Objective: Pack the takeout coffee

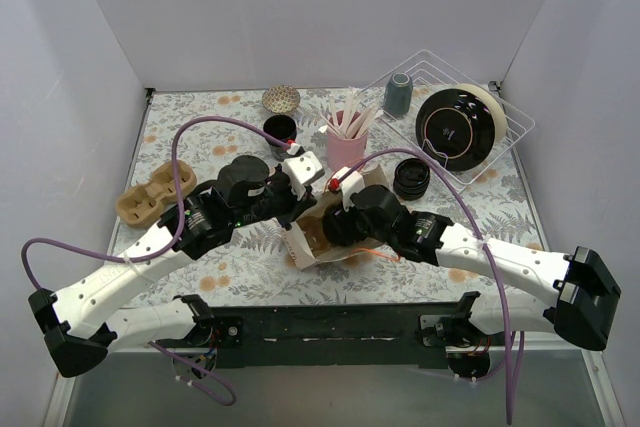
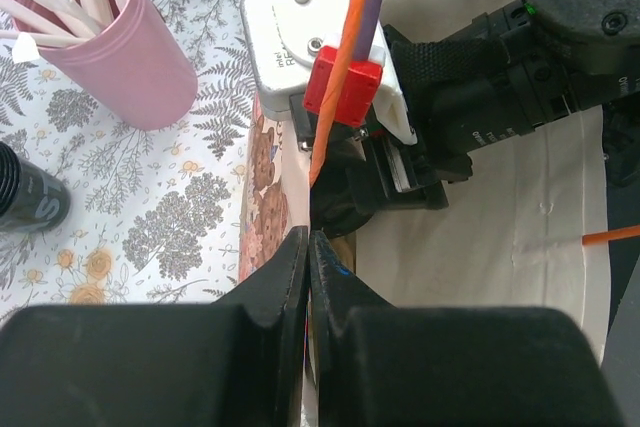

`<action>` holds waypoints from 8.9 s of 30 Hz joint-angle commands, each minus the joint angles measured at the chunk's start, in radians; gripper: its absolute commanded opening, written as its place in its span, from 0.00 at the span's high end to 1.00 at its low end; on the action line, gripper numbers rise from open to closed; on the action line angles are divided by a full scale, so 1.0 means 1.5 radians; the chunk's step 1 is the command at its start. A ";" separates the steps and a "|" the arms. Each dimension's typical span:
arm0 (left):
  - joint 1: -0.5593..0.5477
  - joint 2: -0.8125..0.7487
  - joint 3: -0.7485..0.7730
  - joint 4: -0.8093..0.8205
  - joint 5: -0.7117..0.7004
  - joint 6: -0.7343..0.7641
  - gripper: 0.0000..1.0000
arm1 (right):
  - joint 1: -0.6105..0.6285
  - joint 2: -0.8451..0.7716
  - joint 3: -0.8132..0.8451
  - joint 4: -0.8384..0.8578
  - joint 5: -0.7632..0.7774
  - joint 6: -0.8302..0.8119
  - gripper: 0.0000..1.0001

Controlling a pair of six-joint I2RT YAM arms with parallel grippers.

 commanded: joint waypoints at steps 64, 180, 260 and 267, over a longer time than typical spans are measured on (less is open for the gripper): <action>-0.020 -0.145 -0.090 -0.093 -0.245 0.085 1.00 | 0.010 -0.193 0.361 -0.093 -0.105 0.102 0.99; -0.021 -0.225 0.001 -0.177 -0.146 0.213 1.00 | -0.230 -0.053 0.123 -0.475 -0.321 -0.345 0.05; -0.021 -0.145 -0.028 -0.053 -0.001 0.195 1.00 | -0.217 -0.223 0.481 -0.416 -0.715 -0.432 0.90; -0.020 -0.139 -0.018 -0.039 0.008 0.203 1.00 | -0.206 -0.197 0.467 -0.487 -0.691 -0.516 0.92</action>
